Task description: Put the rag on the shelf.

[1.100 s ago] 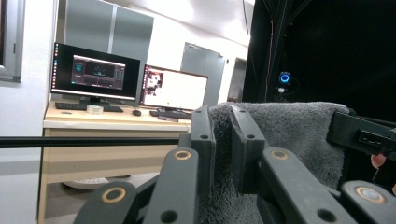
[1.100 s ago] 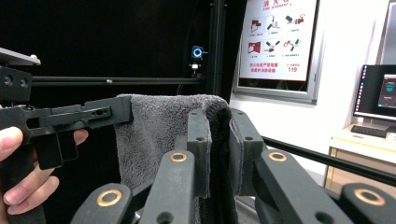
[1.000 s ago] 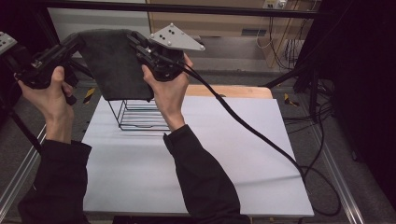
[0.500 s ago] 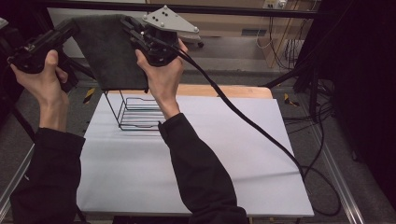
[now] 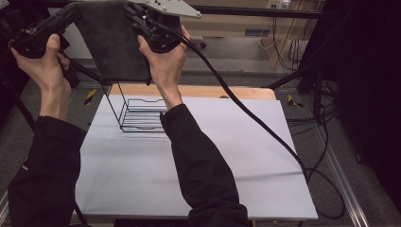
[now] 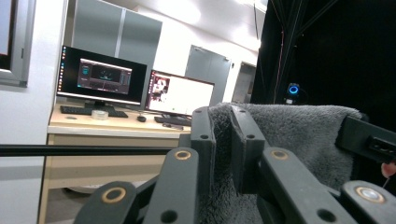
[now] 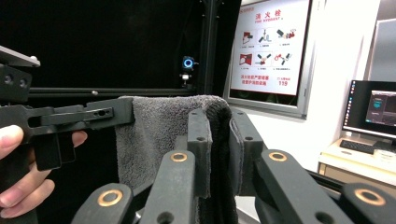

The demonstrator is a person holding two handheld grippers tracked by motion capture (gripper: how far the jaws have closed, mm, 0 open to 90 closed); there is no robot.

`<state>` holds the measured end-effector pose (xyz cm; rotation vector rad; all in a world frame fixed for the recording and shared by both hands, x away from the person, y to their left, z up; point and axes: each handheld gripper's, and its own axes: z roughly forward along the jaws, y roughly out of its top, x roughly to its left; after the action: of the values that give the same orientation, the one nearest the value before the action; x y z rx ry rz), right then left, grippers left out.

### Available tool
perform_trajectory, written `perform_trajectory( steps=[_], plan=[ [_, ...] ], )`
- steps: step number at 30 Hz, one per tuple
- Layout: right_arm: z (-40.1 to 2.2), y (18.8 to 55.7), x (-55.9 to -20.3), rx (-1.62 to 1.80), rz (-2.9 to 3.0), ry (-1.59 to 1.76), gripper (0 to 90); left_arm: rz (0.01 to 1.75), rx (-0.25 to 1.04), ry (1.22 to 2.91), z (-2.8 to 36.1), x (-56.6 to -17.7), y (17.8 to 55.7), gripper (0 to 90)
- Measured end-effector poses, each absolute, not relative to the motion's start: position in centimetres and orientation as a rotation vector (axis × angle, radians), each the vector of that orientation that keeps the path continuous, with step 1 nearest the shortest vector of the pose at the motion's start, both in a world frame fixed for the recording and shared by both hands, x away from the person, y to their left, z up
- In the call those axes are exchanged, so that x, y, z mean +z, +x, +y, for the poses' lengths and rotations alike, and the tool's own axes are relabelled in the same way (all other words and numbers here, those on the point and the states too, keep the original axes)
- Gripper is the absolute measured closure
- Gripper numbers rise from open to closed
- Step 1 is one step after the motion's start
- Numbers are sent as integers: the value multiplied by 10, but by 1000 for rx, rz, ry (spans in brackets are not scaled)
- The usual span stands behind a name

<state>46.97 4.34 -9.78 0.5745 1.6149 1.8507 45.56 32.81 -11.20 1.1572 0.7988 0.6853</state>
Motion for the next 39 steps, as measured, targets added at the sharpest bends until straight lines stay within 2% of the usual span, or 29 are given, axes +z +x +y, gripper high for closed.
perform_trajectory(
  steps=[25,39],
  plan=[
    [44,504,-93,1800,1622,582,813,812,699,1193,327,-106,490,809],
    [44,522,-112,1765,1677,615,813,855,694,1242,327,-124,508,809]
  ],
)
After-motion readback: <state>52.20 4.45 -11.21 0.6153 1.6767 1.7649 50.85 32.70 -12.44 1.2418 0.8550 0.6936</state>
